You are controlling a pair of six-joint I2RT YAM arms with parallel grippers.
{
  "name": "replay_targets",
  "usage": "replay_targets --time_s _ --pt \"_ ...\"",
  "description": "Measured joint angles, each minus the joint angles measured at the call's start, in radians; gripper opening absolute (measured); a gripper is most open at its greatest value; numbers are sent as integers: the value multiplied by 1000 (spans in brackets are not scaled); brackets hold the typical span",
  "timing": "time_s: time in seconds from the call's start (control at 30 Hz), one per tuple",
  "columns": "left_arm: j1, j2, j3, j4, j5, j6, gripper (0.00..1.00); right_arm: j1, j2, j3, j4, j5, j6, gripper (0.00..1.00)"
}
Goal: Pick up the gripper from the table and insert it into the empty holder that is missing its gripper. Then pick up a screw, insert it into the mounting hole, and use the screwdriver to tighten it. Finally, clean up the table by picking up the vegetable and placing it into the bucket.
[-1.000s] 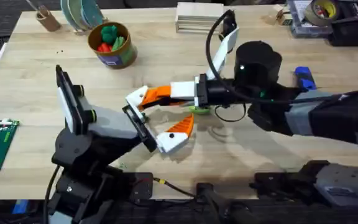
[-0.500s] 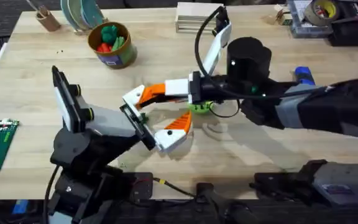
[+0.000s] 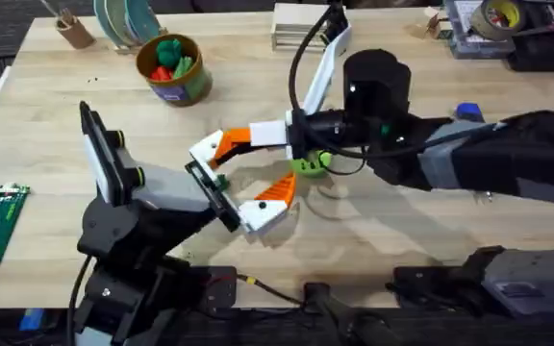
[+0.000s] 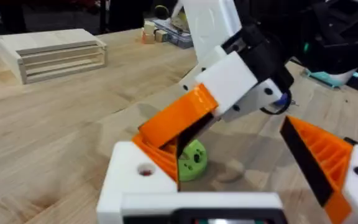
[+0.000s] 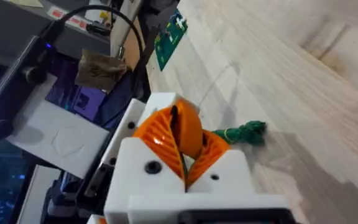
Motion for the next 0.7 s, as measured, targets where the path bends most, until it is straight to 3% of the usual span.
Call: replay_targets --time_s 0.7 --pt "15 0 0 0 -13 3 993 39 34 35 -1 55 -23 9"
